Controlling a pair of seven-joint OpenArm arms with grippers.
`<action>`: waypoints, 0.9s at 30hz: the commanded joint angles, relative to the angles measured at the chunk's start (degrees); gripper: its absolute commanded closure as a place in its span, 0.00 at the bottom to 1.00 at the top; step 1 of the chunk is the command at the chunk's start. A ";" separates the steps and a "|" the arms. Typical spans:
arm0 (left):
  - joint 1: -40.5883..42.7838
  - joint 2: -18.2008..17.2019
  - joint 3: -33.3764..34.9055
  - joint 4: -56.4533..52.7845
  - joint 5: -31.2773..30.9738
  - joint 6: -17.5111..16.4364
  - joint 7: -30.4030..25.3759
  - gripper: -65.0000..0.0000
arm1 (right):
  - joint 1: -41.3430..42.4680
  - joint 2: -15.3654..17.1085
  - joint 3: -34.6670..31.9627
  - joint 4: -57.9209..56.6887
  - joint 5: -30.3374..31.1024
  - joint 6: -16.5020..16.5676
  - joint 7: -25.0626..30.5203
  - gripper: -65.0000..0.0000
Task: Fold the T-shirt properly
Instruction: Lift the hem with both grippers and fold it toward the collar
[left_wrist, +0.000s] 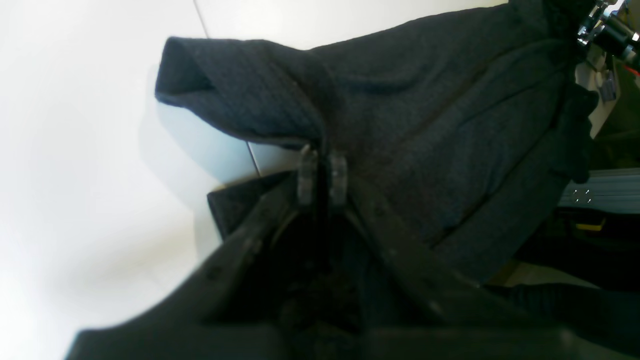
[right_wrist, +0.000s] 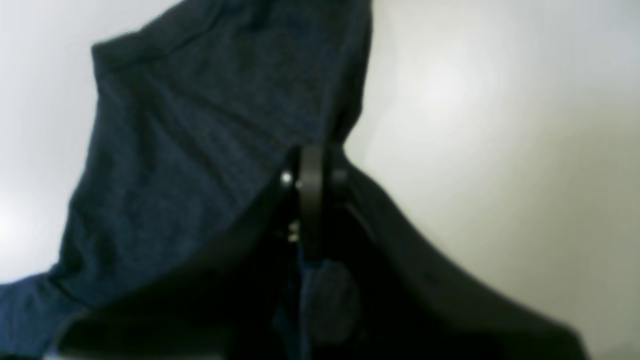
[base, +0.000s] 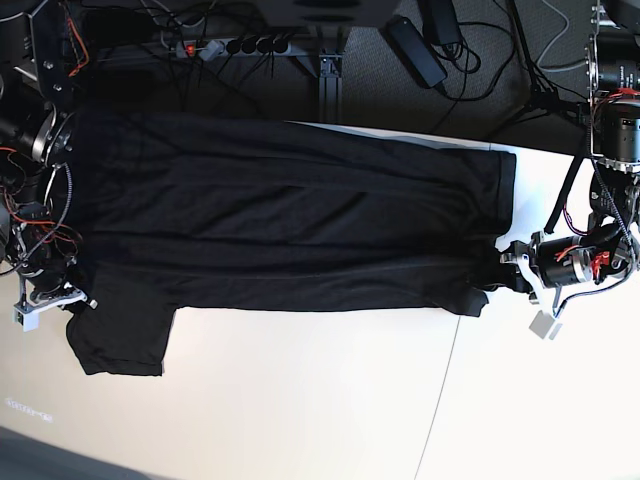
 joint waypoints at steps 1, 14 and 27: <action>-1.42 -1.07 -0.39 0.85 -1.49 -0.47 -0.96 1.00 | 0.61 0.33 -0.22 1.40 -0.85 4.26 -1.75 1.00; -0.90 -5.81 -0.44 3.61 -8.13 -0.47 4.04 1.00 | -10.16 5.77 -0.24 26.84 18.71 4.33 -15.87 1.00; 7.19 -6.95 -0.44 16.94 -8.15 -0.47 4.57 1.00 | -30.91 13.66 1.88 45.51 27.85 4.28 -18.71 1.00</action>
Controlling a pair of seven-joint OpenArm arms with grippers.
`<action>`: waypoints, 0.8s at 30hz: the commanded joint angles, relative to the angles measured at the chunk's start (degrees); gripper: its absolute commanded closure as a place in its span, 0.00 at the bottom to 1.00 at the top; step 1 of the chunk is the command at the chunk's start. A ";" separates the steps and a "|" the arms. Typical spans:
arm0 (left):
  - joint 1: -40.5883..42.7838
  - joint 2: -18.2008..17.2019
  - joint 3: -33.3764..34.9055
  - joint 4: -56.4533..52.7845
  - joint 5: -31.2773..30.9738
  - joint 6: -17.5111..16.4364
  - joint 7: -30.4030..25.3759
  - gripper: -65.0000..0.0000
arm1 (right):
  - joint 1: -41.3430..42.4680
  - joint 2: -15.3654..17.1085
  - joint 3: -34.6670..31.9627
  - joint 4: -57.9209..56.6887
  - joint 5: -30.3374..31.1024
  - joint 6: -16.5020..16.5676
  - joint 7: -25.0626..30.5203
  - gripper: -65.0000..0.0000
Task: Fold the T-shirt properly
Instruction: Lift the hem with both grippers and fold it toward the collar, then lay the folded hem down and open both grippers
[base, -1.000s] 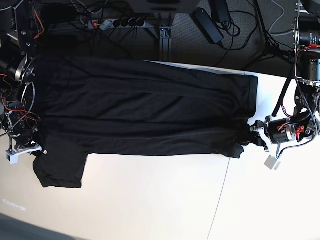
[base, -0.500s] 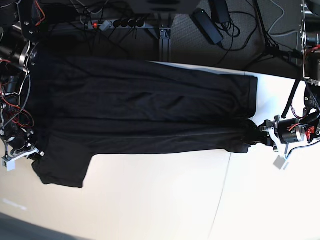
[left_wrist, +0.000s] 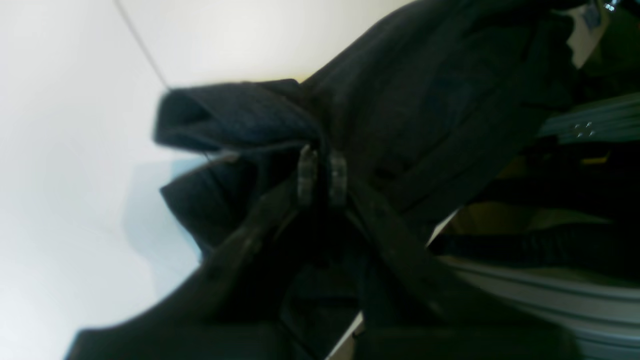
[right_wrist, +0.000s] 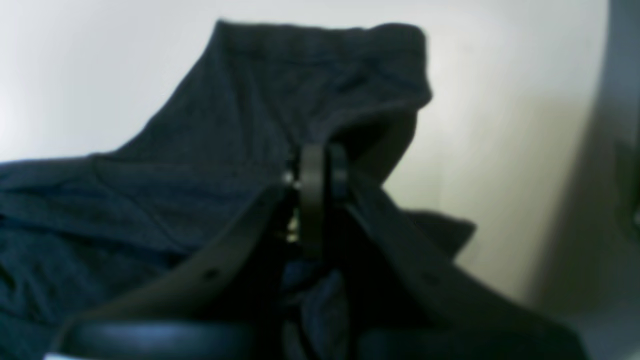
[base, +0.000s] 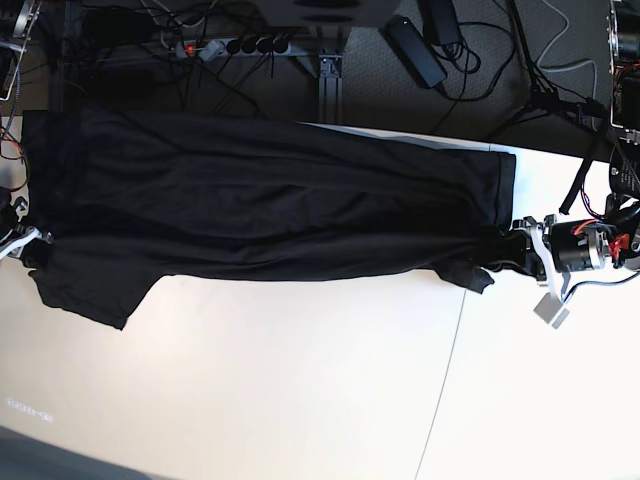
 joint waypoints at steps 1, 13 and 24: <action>-0.85 -1.16 -0.46 0.81 -1.18 -0.45 -0.83 1.00 | 0.59 1.75 1.16 0.85 0.52 4.15 0.85 1.00; -0.85 -1.14 -0.46 0.81 -0.48 -0.45 -1.62 1.00 | 1.53 1.77 2.12 -0.13 -5.31 3.50 6.67 0.35; -0.55 -1.16 -0.46 0.81 -0.35 -0.45 -1.62 1.00 | 19.96 1.40 2.08 -28.74 -10.80 3.52 9.22 0.35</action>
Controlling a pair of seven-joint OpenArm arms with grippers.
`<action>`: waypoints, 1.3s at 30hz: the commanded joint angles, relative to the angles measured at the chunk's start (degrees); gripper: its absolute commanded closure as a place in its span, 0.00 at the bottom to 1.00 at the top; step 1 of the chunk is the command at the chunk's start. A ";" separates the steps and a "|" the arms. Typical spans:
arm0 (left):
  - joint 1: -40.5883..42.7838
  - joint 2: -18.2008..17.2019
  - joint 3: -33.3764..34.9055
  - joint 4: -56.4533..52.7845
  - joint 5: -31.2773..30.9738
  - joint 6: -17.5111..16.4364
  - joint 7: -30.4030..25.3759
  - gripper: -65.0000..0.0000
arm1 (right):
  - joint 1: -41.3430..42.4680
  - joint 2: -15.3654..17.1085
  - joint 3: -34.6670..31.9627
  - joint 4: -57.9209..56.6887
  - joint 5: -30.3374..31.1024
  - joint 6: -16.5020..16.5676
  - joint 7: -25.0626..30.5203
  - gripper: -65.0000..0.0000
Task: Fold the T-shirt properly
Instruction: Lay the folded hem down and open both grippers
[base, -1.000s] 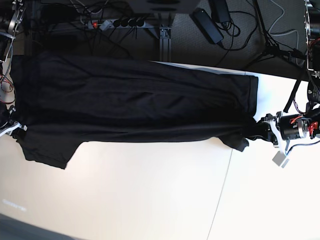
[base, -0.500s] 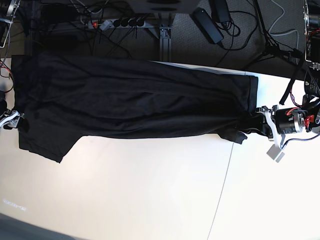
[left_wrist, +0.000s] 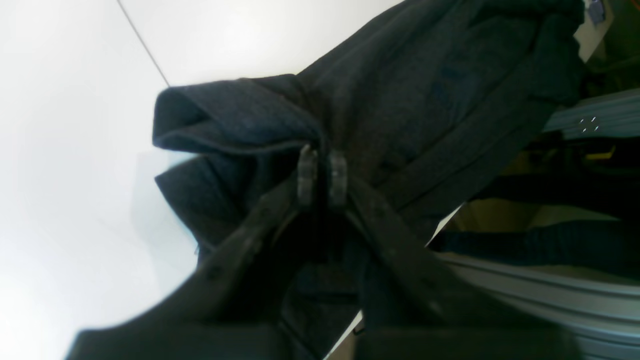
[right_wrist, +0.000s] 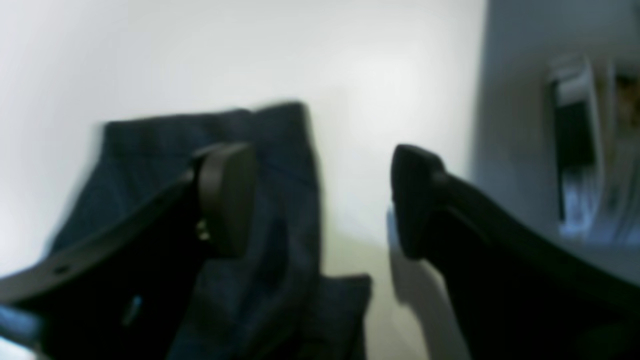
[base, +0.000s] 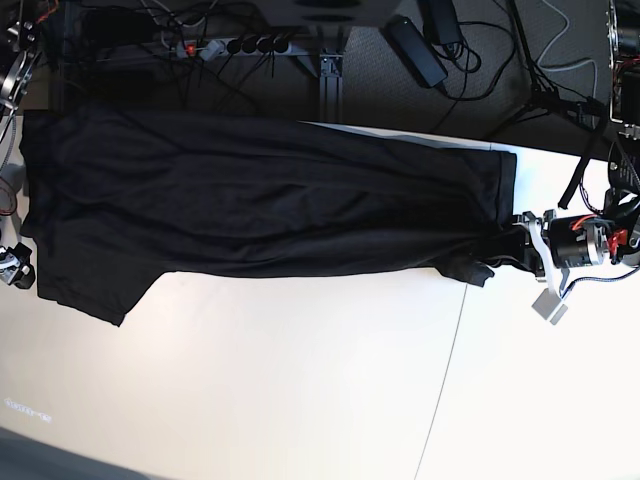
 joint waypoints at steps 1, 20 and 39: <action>-1.05 -1.11 -0.44 0.81 -1.01 -0.47 -0.98 1.00 | 2.10 1.27 0.31 -1.51 -1.51 3.67 1.44 0.35; -1.05 -1.09 -0.44 0.81 -0.79 -0.47 -1.46 1.00 | 2.16 -6.51 -8.74 -4.52 -6.56 3.72 4.24 0.44; -1.05 -1.14 -0.44 1.20 -0.87 -0.47 -1.16 1.00 | -9.49 -1.66 -8.92 24.48 6.25 4.11 -6.75 1.00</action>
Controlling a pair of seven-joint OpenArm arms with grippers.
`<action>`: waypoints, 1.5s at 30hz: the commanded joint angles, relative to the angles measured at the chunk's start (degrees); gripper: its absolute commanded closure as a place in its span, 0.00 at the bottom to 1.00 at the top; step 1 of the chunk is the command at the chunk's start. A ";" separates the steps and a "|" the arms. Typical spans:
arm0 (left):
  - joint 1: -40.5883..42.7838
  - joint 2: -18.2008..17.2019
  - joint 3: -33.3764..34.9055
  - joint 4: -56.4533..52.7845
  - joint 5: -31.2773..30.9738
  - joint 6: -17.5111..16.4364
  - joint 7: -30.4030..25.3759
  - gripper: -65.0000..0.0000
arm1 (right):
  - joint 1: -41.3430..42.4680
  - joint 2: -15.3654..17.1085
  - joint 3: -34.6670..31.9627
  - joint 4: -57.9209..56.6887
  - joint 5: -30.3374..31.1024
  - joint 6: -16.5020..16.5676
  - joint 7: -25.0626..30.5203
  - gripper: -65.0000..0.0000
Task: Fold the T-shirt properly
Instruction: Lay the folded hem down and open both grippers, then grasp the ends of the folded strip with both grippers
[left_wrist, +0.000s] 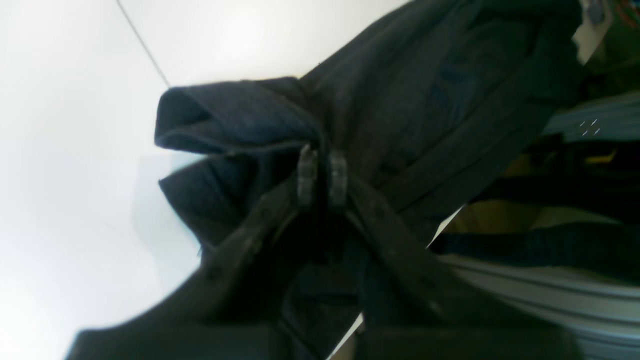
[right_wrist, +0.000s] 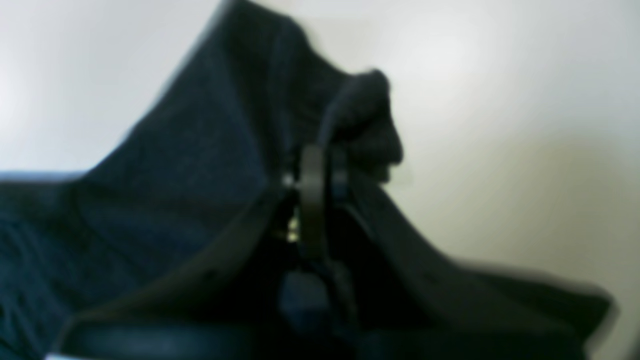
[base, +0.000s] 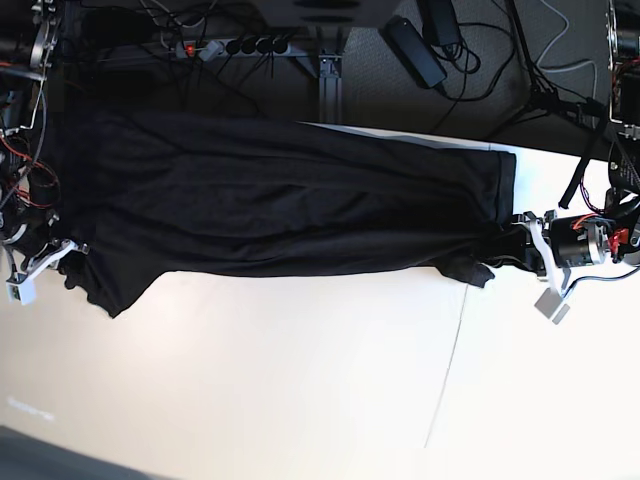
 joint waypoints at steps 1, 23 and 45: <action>-1.11 -1.18 -0.44 0.79 -1.51 -0.47 -0.42 1.00 | -0.85 1.99 1.64 4.02 1.57 4.02 0.98 1.00; 5.60 -5.73 -0.44 7.26 -4.07 -0.47 2.14 1.00 | -33.09 2.08 27.54 30.51 9.66 4.02 -2.75 1.00; 9.03 -5.70 -9.92 7.23 13.46 -0.47 -9.22 0.34 | -29.70 0.46 27.39 30.45 15.10 3.82 -4.26 0.41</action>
